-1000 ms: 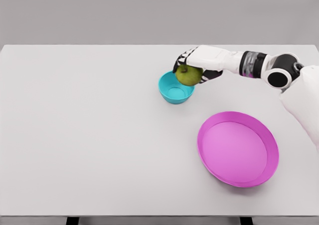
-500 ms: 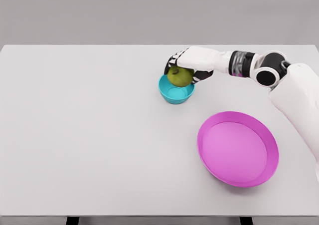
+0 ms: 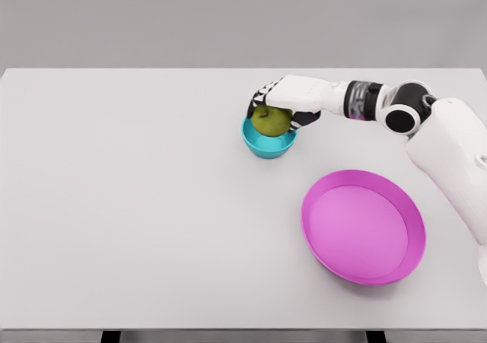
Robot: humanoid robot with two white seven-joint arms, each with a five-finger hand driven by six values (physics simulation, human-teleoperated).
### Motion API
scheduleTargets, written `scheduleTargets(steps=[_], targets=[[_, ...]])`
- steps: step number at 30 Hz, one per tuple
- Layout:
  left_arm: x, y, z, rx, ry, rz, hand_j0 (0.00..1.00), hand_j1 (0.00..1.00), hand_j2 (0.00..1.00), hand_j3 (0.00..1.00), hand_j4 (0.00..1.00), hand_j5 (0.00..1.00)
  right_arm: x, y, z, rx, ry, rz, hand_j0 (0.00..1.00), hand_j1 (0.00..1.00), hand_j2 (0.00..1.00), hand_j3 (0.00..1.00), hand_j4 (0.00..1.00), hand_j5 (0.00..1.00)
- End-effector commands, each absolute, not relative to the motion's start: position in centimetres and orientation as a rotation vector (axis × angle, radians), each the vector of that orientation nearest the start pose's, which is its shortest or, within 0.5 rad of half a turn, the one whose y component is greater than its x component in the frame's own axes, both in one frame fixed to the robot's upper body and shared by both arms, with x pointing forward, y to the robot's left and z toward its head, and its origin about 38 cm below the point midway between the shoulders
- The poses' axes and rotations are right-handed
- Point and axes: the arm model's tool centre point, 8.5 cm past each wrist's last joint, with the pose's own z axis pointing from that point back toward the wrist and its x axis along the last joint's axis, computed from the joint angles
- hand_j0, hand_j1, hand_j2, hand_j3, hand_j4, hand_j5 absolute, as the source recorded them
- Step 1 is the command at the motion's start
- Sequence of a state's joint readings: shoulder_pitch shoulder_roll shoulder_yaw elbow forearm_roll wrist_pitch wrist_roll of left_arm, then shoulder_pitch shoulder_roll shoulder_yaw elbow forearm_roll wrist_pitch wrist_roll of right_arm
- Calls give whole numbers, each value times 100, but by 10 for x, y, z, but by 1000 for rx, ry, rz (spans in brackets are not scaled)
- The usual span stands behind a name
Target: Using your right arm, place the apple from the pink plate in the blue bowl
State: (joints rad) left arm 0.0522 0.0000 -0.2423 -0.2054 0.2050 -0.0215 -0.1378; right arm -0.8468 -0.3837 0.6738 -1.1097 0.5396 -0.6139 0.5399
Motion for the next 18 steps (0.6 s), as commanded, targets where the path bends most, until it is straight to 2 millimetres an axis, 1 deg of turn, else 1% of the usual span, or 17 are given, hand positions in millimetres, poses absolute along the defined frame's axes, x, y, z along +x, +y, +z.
scheduleTargets(steps=[1,3,4,5,16,17,18], targets=[[37,243,-262,-98,-165,-54,100,100,100,100,100,100,505,-167,201,-286,-1540,2081,64,64,64,64,64,64],[37,243,-262,-98,-165,-54,100,100,100,100,100,100,505,-166,202,-285,-1543,2082,65,65,65,65,65,65],[37,243,-262,-98,-165,-54,100,100,100,100,100,100,505,-167,202,-287,-1540,2083,80,80,80,80,80,80],[37,243,-262,-98,-165,-54,100,100,100,100,100,100,505,-166,202,-287,-1542,2084,100,100,100,100,100,100],[37,243,-262,-98,-165,-54,100,100,100,100,100,100,504,-164,204,-289,-1547,2093,100,100,100,100,100,100],[37,243,-262,-98,-165,-54,100,100,100,100,100,100,505,-167,209,-300,-1555,2086,100,100,100,100,100,100],[37,243,-262,-98,-165,-54,100,100,100,100,100,100,509,-171,222,-331,-1567,2086,100,100,100,100,100,100]])
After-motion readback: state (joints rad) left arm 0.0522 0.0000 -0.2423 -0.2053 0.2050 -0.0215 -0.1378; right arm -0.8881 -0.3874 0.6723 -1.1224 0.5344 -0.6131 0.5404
